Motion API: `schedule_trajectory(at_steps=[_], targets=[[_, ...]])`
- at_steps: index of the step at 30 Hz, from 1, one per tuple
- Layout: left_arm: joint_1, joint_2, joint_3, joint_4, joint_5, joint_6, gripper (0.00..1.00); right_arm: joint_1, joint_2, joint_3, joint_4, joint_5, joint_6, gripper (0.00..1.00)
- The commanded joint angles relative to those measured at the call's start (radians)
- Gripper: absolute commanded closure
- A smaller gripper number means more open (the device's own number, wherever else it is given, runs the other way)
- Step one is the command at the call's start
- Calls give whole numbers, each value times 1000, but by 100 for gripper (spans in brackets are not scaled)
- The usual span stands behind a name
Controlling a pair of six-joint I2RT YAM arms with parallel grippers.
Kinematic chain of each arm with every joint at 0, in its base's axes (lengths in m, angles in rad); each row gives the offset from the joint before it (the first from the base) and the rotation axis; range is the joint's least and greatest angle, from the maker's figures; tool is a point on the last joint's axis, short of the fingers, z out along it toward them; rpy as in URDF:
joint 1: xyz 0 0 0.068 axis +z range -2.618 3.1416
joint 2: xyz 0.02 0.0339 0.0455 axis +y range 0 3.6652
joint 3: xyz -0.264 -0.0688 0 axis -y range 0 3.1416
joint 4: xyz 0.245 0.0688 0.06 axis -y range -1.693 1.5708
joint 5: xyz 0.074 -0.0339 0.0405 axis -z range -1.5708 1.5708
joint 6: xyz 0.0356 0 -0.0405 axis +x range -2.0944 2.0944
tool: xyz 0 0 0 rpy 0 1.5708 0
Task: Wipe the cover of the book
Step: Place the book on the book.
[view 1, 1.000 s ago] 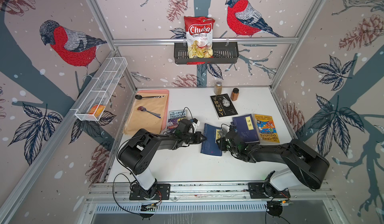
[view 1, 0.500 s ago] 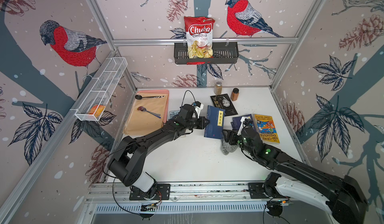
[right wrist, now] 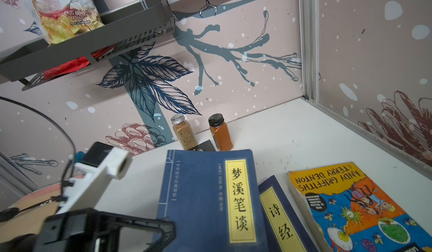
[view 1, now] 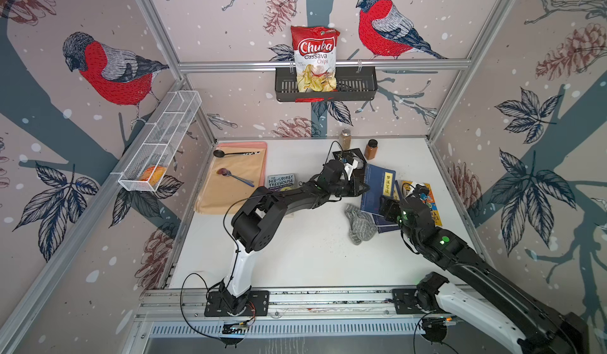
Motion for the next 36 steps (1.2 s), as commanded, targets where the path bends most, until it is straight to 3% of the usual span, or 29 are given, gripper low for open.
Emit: schedule_trajectory(at_steps=[1, 9, 13, 15, 17, 20, 36], targets=[[-25, 71, 70, 221, 55, -131, 100, -10, 3, 2, -1, -6, -16, 20], [-53, 128, 81, 106, -42, -105, 99, -57, 48, -8, 43, -43, -33, 20], [-63, 89, 11, -3, -106, -32, 76, -75, 97, 7, 74, -48, -48, 20], [-63, 71, -26, -29, -127, -7, 58, -84, 120, 14, 91, -51, -55, 20], [-63, 77, -24, -46, -99, 24, 53, -93, 142, 19, 109, -58, -58, 20], [-66, 104, 7, -56, -45, 44, 51, -101, 171, 29, 130, -68, -61, 20], [-79, 169, 217, -349, -46, 238, 50, -233, 175, 62, 128, -121, -90, 19]])
